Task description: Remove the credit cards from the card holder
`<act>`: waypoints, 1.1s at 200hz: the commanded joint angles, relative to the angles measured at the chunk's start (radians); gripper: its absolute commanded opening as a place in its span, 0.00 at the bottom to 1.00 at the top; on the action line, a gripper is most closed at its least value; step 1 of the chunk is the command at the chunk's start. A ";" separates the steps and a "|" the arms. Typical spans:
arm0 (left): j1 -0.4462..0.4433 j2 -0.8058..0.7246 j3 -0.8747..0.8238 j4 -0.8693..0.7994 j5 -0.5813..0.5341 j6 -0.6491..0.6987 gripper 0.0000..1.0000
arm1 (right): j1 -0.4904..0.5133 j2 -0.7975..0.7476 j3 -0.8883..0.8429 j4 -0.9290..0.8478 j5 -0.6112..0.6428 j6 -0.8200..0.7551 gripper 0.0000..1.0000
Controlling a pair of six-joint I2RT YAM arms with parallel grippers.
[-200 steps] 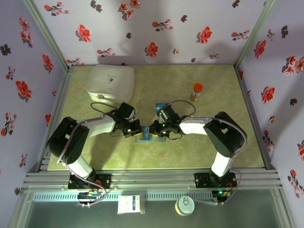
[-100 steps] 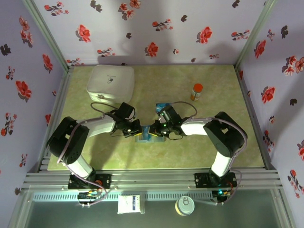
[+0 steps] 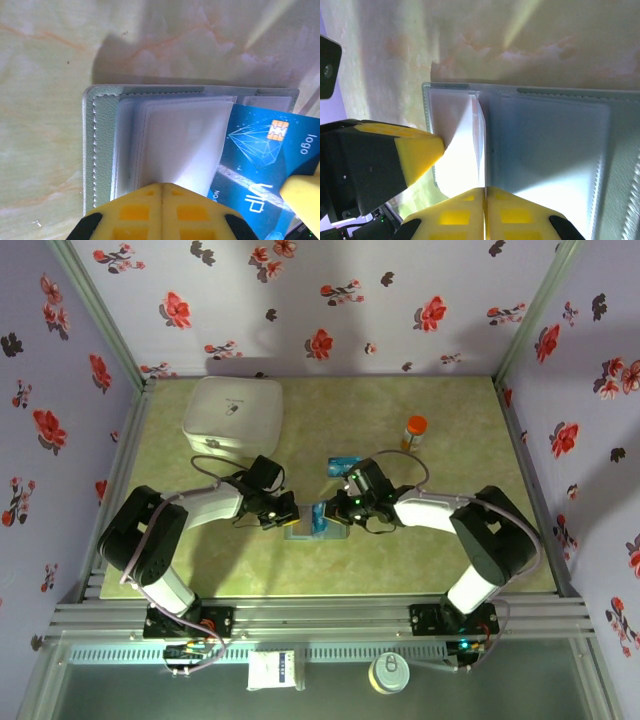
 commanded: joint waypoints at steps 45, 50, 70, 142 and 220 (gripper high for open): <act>-0.005 -0.027 0.049 -0.069 -0.023 0.020 0.00 | -0.015 -0.087 0.090 -0.263 0.071 -0.173 0.06; -0.006 -0.032 0.052 -0.069 -0.022 0.019 0.00 | -0.016 -0.090 0.101 -0.287 0.077 -0.191 0.06; -0.005 -0.045 0.064 -0.072 -0.020 0.019 0.00 | -0.022 -0.097 0.153 -0.383 0.099 -0.285 0.05; -0.004 -0.090 0.062 -0.073 -0.032 0.012 0.00 | -0.023 -0.036 0.412 -0.802 0.265 -0.937 0.02; 0.009 -0.136 0.028 -0.092 -0.042 0.018 0.00 | -0.027 0.065 0.595 -0.986 0.485 -1.563 0.00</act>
